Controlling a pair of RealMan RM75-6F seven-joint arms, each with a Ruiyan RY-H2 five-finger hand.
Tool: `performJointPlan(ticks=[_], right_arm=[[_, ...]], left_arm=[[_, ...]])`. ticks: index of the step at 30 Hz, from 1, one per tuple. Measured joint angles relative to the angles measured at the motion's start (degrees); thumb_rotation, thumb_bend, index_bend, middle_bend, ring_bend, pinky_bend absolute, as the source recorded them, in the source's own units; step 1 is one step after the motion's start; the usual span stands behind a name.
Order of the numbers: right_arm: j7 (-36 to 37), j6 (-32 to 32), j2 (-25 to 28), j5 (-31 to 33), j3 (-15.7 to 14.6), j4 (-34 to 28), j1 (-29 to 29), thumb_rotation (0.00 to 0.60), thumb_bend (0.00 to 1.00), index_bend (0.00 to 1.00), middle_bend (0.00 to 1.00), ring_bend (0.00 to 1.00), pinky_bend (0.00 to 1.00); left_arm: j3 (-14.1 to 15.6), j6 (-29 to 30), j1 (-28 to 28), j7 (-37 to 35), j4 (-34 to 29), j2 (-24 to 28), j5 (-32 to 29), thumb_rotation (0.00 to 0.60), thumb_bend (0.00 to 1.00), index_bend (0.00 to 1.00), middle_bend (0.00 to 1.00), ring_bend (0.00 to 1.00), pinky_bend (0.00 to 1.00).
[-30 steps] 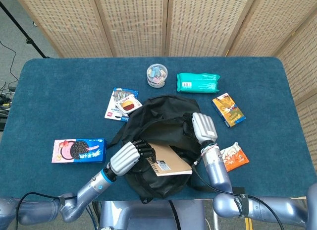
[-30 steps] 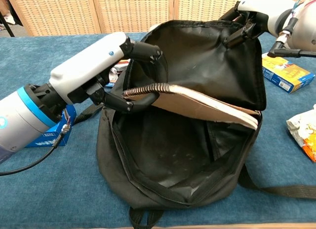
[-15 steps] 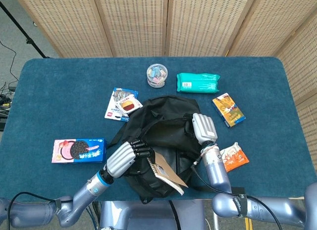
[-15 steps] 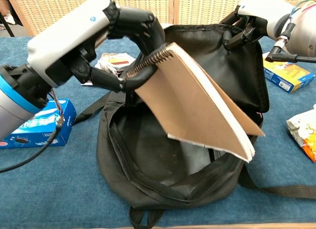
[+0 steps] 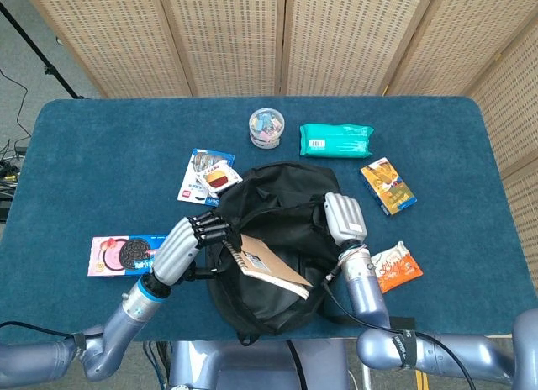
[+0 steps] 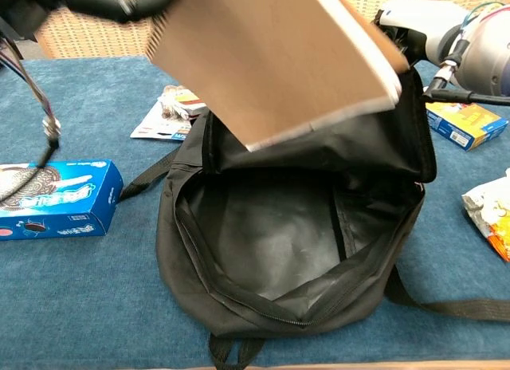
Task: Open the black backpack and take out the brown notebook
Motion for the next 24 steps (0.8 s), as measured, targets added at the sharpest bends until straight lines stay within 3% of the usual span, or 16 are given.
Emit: performJointPlan(ticks=[9, 16, 17, 18, 20, 22, 24], right_arm=[[-0.9, 0.4, -0.9, -0.4, -0.5, 0.3, -0.1, 0.6, 0.78, 0.62, 0.67, 0.61, 0.62], [-1.1, -0.3, -0.8, -0.9, -1.3, 0.5, -0.5, 0.6, 0.78, 0.62, 0.67, 0.61, 0.62], [-1.1, -0.4, -0.8, -1.0, -1.4, 0.5, -0.6, 0.6, 0.78, 0.62, 0.67, 0.61, 0.62], [-1.1, -0.5, -0.8, -1.1, -1.5, 0.5, -0.7, 0.6, 0.78, 0.62, 0.67, 0.61, 0.62], [-1.0, -0.7, -0.8, -1.3, -1.7, 0.5, -0.8, 0.6, 0.79, 0.62, 0.67, 0.61, 0.62], [-0.7, -1.0, -0.8, -1.5, -1.8, 0.3, -0.9, 0.6, 0.8, 0.62, 0.67, 0.61, 0.62], [-0.1, -1.9, -0.5, -1.9, -1.9, -0.2, -1.2, 0.6, 0.79, 0.62, 0.67, 0.61, 0.62]], left_arm=[[-4.7, 1.4, 2.3, -2.8, -1.2, 7.8, -6.0, 0.6, 0.67, 0.77, 0.56, 0.44, 0.39], [-6.1, 0.3, 4.2, -5.4, 10.5, 8.5, -12.0, 0.6, 0.65, 0.77, 0.55, 0.44, 0.39], [-6.3, -0.1, 4.4, -5.9, 13.3, 8.1, -13.0, 0.6, 0.63, 0.76, 0.5, 0.39, 0.38], [-6.5, -0.4, 4.6, -6.3, 15.3, 7.7, -13.8, 0.6, 0.6, 0.7, 0.41, 0.32, 0.36], [-6.6, -2.1, 4.8, -6.9, 19.7, 7.0, -15.8, 0.6, 0.42, 0.38, 0.09, 0.06, 0.19], [-6.5, -4.8, 4.9, -7.7, 21.9, 6.9, -17.4, 0.6, 0.23, 0.13, 0.0, 0.0, 0.05], [-6.5, -8.5, 5.1, -9.2, 22.1, 7.3, -19.4, 0.6, 0.09, 0.02, 0.0, 0.0, 0.0]])
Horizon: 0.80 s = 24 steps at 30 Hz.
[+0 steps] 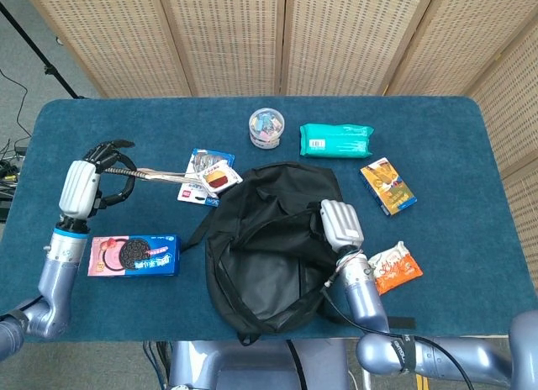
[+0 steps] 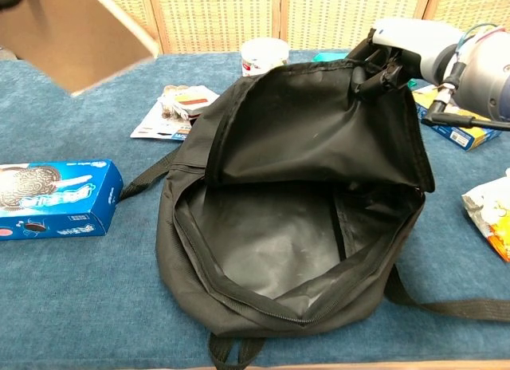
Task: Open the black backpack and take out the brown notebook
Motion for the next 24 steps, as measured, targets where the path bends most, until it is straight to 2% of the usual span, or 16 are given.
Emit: performJointPlan(ticks=[2, 4, 6, 7, 9, 10, 13, 14, 20, 22, 24], right_arm=[[0.3, -0.7, 0.5, -0.8, -0.4, -0.5, -0.2, 0.6, 0.76, 0.62, 0.63, 0.59, 0.62], [0.7, -1.9, 1.4, -2.5, -1.3, -1.2, -0.5, 0.6, 0.63, 0.59, 0.54, 0.52, 0.6], [1.2, -3.8, 3.2, -4.9, -2.7, -2.2, -1.0, 0.6, 0.31, 0.47, 0.35, 0.35, 0.48], [1.4, -4.8, 4.2, -6.1, -3.3, -2.7, -1.2, 0.6, 0.25, 0.45, 0.31, 0.31, 0.44], [1.8, -6.5, 6.7, -9.3, -5.0, -3.8, -1.8, 0.6, 0.07, 0.35, 0.17, 0.16, 0.3], [1.8, -6.9, 7.6, -10.9, -5.7, -4.3, -2.0, 0.6, 0.04, 0.33, 0.14, 0.12, 0.26], [1.2, -7.0, 10.7, -18.1, -8.4, -5.1, -3.2, 0.6, 0.0, 0.3, 0.09, 0.04, 0.17], [1.0, -6.8, 11.2, -19.8, -8.9, -5.1, -3.4, 0.6, 0.0, 0.3, 0.09, 0.03, 0.16], [0.5, -2.8, 17.1, -40.1, -14.4, -3.5, -6.7, 0.6, 0.0, 0.3, 0.08, 0.01, 0.16], [1.0, -0.1, 20.0, -47.9, -16.4, -1.2, -8.5, 0.6, 0.0, 0.3, 0.08, 0.01, 0.16], [1.8, 2.8, 22.4, -52.9, -17.6, 2.0, -10.1, 0.6, 0.0, 0.3, 0.07, 0.0, 0.15]], left_arm=[[-0.1, -2.8, 0.3, -1.1, -1.6, 0.8, -1.4, 0.6, 0.0, 0.0, 0.0, 0.0, 0.0], [-0.3, -3.4, 0.7, -1.6, -3.9, 1.8, -1.8, 0.6, 0.0, 0.0, 0.0, 0.0, 0.0], [-0.5, -2.6, 1.4, -1.8, -6.9, 3.3, -1.6, 0.6, 0.0, 0.0, 0.0, 0.0, 0.0], [-0.5, -2.0, 1.7, -1.9, -8.2, 4.0, -1.5, 0.6, 0.0, 0.0, 0.0, 0.0, 0.0], [-0.7, -0.4, 2.5, -1.8, -11.1, 5.9, -0.8, 0.6, 0.0, 0.0, 0.0, 0.0, 0.0], [-0.8, 0.4, 2.9, -1.6, -12.1, 6.6, -0.5, 0.6, 0.0, 0.0, 0.0, 0.0, 0.0], [-1.0, 2.0, 4.2, -0.5, -14.1, 8.5, 0.0, 0.6, 0.0, 0.0, 0.0, 0.0, 0.0], [-1.0, 2.3, 4.6, 0.3, -14.4, 8.9, 0.1, 0.6, 0.0, 0.0, 0.0, 0.0, 0.0], [0.4, 3.7, 7.5, 4.6, -15.6, 10.7, 0.0, 0.6, 0.02, 0.0, 0.0, 0.0, 0.0], [1.1, 3.9, 8.5, 5.7, -15.7, 11.1, -0.4, 0.6, 0.04, 0.0, 0.0, 0.0, 0.0], [2.2, 4.4, 10.4, 6.8, -16.1, 11.8, -1.0, 0.6, 0.05, 0.0, 0.0, 0.0, 0.0]])
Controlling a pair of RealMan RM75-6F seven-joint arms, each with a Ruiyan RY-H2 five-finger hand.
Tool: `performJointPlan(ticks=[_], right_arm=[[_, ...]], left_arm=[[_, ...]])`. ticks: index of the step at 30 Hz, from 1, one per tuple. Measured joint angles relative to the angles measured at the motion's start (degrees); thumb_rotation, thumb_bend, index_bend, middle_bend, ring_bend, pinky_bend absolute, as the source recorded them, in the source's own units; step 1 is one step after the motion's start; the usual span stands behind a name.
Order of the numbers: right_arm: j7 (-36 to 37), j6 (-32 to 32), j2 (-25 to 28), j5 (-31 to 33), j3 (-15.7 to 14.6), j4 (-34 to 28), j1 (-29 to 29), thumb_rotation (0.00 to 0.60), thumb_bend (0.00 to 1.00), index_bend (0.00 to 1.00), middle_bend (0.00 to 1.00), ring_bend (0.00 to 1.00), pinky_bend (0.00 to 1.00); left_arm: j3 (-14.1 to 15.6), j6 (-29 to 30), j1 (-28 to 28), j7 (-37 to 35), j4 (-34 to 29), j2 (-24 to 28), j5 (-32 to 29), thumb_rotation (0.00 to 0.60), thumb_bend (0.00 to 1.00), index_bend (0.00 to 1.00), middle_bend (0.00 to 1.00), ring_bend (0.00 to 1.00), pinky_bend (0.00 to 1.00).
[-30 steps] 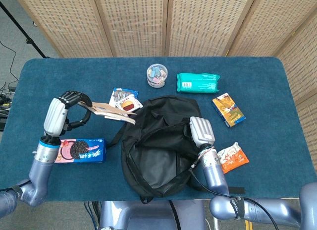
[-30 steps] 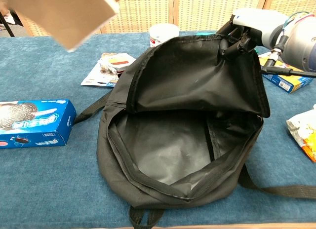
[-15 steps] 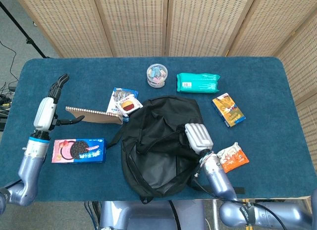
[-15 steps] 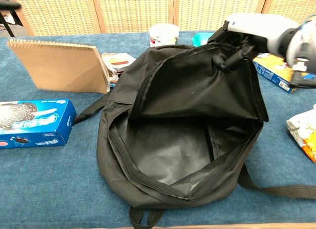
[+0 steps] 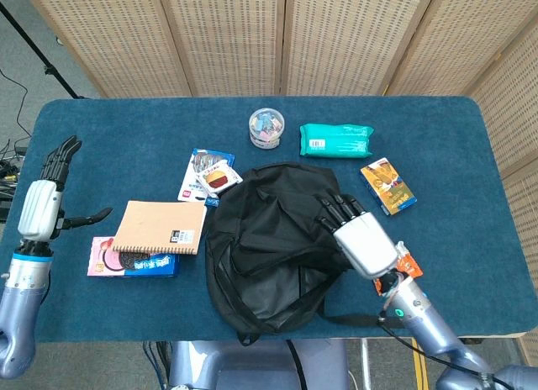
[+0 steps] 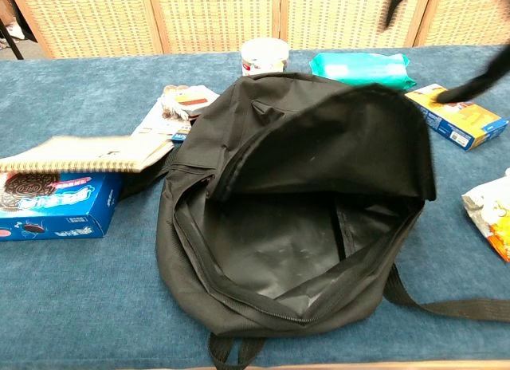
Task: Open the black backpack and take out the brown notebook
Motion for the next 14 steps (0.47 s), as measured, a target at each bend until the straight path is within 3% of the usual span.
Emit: performJointPlan(ticks=[7, 14], right_arm=[[2.9, 11.4, 2.2, -6.9, -2.5, 14.3, -8.4, 0.6, 0.0, 0.25, 0.0, 0.0, 0.14], [6.0, 16.5, -0.9, -2.8, -3.3, 13.9, -17.0, 0.6, 0.02, 0.1, 0.0, 0.0, 0.03]], left_arm=[[4.3, 1.6, 6.1, 4.9, -4.8, 4.3, -1.3, 0.6, 0.05, 0.0, 0.0, 0.0, 0.0], [7.4, 6.9, 12.3, 10.0, -9.0, 6.1, -0.6, 0.6, 0.04, 0.0, 0.0, 0.0, 0.0]])
